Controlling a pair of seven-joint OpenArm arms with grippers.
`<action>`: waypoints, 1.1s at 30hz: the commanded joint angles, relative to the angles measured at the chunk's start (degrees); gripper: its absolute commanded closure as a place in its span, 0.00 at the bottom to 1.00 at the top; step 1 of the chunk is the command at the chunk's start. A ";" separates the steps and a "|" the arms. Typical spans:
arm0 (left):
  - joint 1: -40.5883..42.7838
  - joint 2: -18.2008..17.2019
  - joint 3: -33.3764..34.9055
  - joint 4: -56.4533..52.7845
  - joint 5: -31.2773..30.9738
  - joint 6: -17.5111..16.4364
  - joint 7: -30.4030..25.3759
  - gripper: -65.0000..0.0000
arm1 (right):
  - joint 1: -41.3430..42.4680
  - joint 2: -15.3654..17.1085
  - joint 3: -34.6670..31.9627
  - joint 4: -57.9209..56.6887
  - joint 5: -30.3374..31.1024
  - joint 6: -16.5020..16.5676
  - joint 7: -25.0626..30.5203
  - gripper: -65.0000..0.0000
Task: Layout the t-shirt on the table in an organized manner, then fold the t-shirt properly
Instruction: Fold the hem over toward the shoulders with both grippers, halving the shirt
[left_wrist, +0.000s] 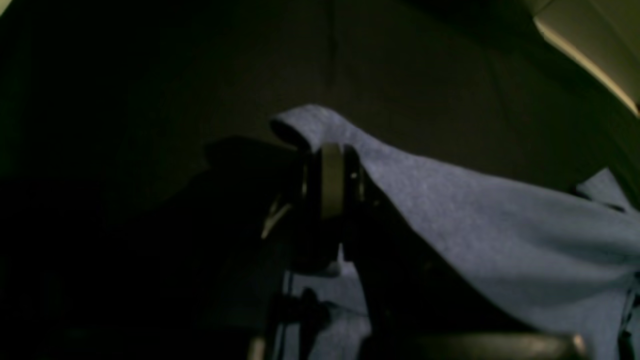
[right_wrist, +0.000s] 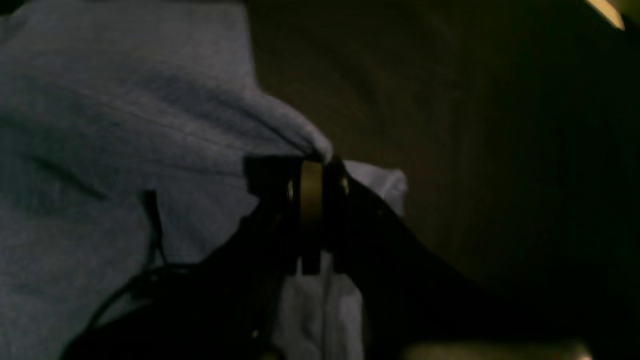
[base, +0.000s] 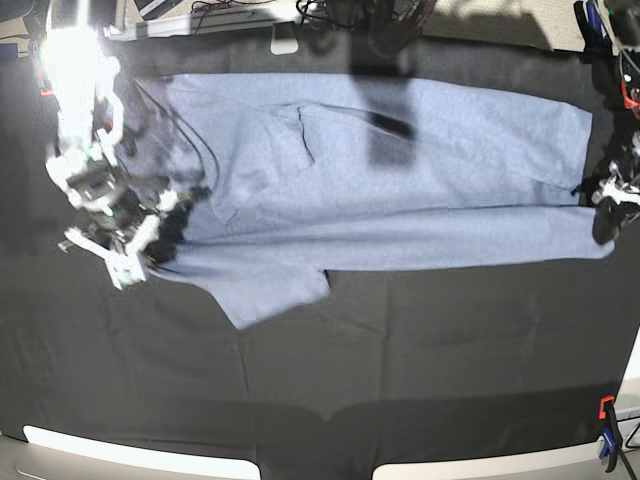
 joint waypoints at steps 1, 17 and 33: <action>-0.70 -1.31 -0.44 1.14 -1.42 -0.66 -0.81 1.00 | -0.37 0.79 1.31 2.47 0.13 -0.48 0.94 1.00; 2.97 -1.36 -1.90 1.18 -4.76 -0.71 7.58 1.00 | -13.40 0.61 6.25 10.32 0.72 -0.50 -1.20 1.00; 3.26 -3.65 -1.88 2.60 -1.16 -0.71 10.67 0.57 | -12.74 0.98 6.25 10.29 10.03 0.68 -13.62 0.52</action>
